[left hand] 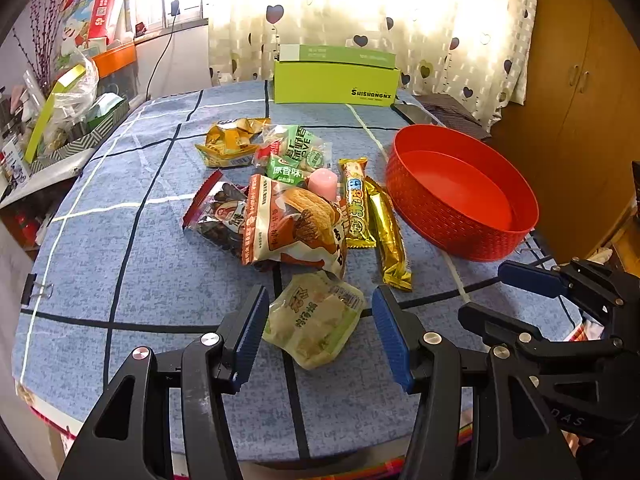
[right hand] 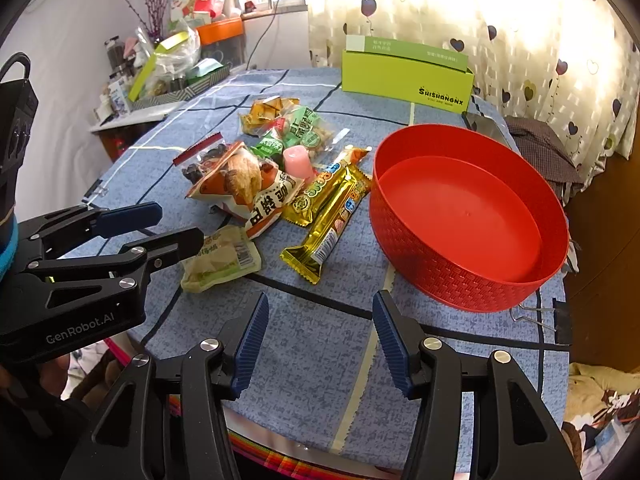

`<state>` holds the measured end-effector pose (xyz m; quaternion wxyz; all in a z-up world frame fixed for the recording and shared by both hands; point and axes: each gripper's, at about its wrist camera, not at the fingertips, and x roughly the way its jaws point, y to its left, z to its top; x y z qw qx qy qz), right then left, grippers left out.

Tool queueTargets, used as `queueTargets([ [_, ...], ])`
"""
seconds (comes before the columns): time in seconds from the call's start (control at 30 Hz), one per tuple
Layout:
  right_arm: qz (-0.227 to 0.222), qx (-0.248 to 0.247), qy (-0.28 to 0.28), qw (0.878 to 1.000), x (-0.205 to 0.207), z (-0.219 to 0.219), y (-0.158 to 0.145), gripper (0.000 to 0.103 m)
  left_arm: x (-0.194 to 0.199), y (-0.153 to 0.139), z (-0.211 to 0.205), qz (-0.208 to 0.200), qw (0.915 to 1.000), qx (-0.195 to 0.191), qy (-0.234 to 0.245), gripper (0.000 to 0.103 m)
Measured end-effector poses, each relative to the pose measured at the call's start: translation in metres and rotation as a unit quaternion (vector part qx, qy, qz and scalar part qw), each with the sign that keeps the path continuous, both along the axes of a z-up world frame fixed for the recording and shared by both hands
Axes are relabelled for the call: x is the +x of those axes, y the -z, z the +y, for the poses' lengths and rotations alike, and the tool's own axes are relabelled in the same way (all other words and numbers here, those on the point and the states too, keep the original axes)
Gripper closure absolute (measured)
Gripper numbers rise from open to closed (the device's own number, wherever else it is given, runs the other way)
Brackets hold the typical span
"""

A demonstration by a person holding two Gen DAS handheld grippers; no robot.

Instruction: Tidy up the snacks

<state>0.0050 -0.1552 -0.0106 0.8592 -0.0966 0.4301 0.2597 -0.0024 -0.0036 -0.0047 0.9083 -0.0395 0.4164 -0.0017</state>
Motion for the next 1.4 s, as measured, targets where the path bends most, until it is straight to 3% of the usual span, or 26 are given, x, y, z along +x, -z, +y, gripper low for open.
queueTargets([
  [1.4,0.001,-0.004,-0.004,1.000,0.002,0.015,0.001,0.048,0.006,0.005,0.011,0.009,0.9999,-0.006,-0.005,0.048],
])
